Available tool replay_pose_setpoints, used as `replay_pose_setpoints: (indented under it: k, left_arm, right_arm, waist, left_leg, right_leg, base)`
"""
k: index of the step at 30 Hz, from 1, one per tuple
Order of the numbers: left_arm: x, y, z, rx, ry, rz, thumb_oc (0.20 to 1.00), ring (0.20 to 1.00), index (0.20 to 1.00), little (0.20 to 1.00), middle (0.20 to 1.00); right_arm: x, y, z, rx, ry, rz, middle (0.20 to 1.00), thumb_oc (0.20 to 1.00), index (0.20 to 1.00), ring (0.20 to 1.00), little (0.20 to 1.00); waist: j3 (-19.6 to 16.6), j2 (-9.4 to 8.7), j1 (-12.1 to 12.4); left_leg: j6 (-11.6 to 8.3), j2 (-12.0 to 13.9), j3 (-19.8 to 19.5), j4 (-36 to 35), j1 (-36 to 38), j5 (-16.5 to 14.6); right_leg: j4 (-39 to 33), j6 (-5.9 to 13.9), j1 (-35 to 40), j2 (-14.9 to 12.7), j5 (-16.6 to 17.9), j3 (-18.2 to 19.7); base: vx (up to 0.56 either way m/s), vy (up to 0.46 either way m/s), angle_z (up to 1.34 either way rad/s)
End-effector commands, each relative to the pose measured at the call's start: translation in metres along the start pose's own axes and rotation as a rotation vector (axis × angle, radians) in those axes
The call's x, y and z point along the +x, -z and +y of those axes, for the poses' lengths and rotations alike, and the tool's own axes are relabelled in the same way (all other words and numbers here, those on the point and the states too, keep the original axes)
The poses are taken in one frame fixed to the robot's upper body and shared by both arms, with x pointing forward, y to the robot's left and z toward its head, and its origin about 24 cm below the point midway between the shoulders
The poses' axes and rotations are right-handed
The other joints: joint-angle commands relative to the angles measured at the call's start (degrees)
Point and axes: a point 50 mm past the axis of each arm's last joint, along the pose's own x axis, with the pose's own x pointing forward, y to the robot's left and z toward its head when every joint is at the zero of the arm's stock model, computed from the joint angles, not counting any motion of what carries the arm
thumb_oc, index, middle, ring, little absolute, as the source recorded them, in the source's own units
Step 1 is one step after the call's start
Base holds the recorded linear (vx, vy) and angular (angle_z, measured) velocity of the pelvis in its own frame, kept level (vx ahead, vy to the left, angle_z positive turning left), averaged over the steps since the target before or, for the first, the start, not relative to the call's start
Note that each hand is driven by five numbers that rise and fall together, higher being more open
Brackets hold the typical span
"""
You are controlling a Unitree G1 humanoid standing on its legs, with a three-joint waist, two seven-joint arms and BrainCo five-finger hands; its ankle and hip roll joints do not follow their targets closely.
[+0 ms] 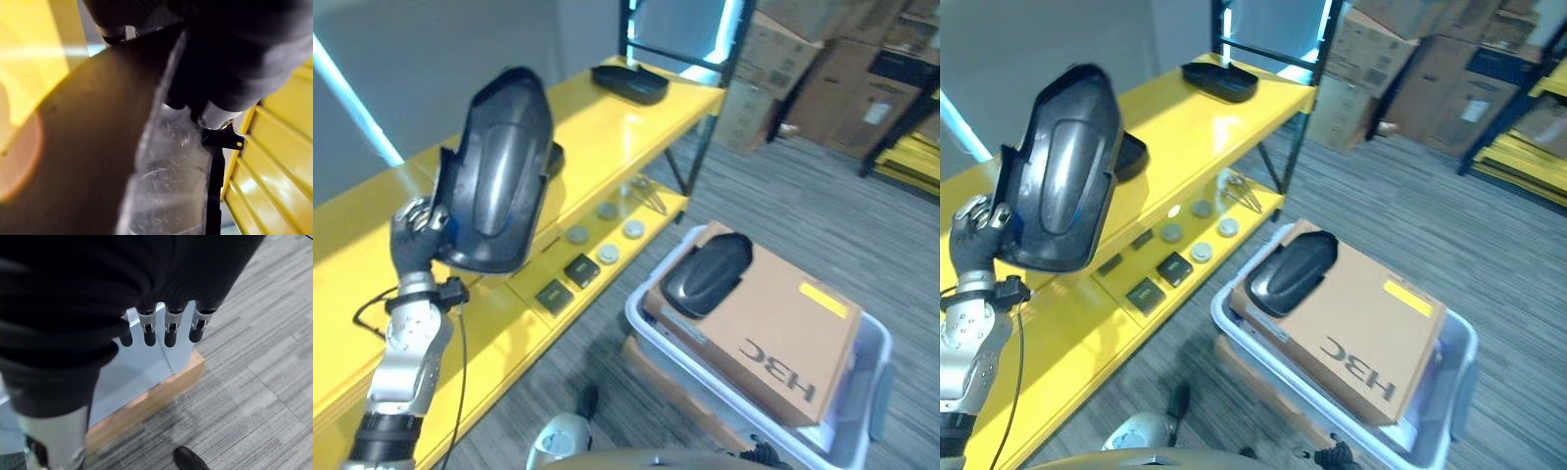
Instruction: Move parts from the plastic box to the shelf.
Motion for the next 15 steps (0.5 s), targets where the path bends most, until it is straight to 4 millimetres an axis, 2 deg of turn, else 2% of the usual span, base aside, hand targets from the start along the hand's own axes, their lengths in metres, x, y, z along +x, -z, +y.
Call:
replay_pose_setpoints:
  k: [1,3,4,6,11,14,15]
  left_arm:
    - [0.016,-0.056,-0.004,-0.106,0.048,-0.309,0.2,0.2,0.2,0.2,0.2]
    - [0.012,-0.056,-0.01,-0.135,0.077,-0.319,0.2,0.2,0.2,0.2,0.2]
    - [0.01,-0.056,-0.011,-0.135,0.07,-0.321,0.2,0.2,0.2,0.2,0.2]
    - [0.007,-0.054,-0.009,-0.112,0.035,-0.322,0.2,0.2,0.2,0.2,0.2]
    - [0.002,-0.048,-0.002,-0.078,0.001,-0.304,0.2,0.2,0.2,0.2,0.2]
    - [0.004,-0.048,0.005,-0.033,-0.016,-0.301,0.2,0.2,0.2,0.2,0.2]
    - [0.004,-0.048,0.005,-0.033,-0.015,-0.301,0.2,0.2,0.2,0.2,0.2]
  right_arm:
    - [-0.002,-0.003,0.007,0.02,0.012,-0.02,1.0,1.0,1.0,1.0,1.0]
    - [-0.002,0.0,0.006,0.015,0.014,-0.014,1.0,1.0,1.0,1.0,1.0]
    - [-0.002,-0.002,0.007,-0.009,0.008,-0.023,1.0,1.0,1.0,1.0,1.0]
    - [0.0,-0.01,0.009,-0.063,0.003,-0.043,1.0,1.0,1.0,1.0,1.0]
    - [0.002,-0.02,0.012,-0.078,-0.011,-0.051,1.0,1.0,1.0,1.0,1.0]
    - [0.0,-0.027,0.022,-0.072,-0.046,-0.063,1.0,1.0,1.0,1.0,1.0]
    - [0.0,-0.027,0.023,-0.071,-0.047,-0.064,1.0,1.0,1.0,1.0,1.0]
  waist:
    - [0.2,-2.03,-1.7]
    - [0.5,-1.75,-2.4]
    - [0.6,-1.6,-2.5]
    - [0.6,-1.39,-1.6]
    - [0.4,-1.45,0.1]
    - [-0.4,-1.67,1.8]
    - [-0.4,-1.75,1.8]
  left_leg:
    - [-3.42,1.3,9.6,-3.2,2.1,-4.5]
    - [-4.41,3.3,17.0,-3.2,1.4,-4.5]
    - [-4.46,3.7,18.9,-3.2,0.9,-4.0]
    - [-4.16,3.5,20.0,-3.1,0.2,-3.7]
    - [-2.93,2.3,19.4,-2.8,0.9,-4.8]
    - [-0.58,0.4,16.9,-1.7,1.8,-7.1]
    - [-0.52,0.3,16.8,-1.6,1.7,-7.2]
  right_leg:
    - [1.0,4.59,-5.3,-2.3,0.0,-0.7]
    - [1.0,4.75,-4.1,-3.1,-0.7,-4.9]
    - [1.3,4.64,-4.1,-3.3,-0.8,-6.1]
    - [2.2,4.47,-3.9,-3.6,-1.3,-7.4]
    - [3.9,4.3,-3.3,-4.4,-2.7,-8.1]
    - [9.0,4.66,-2.9,-6.6,-5.5,-7.8]
    - [9.4,4.73,-3.0,-6.8,-5.8,-7.8]
  base:
    - [0.03,0.045,1.51]
    - [0.02,0.102,2.05]
    - [-0.01,0.114,1.84]
    - [0.07,0.148,1.1]
    - [0.15,0.137,0.23]
    - [0.24,0.196,0.03]
    - [0.19,0.161,-0.02]
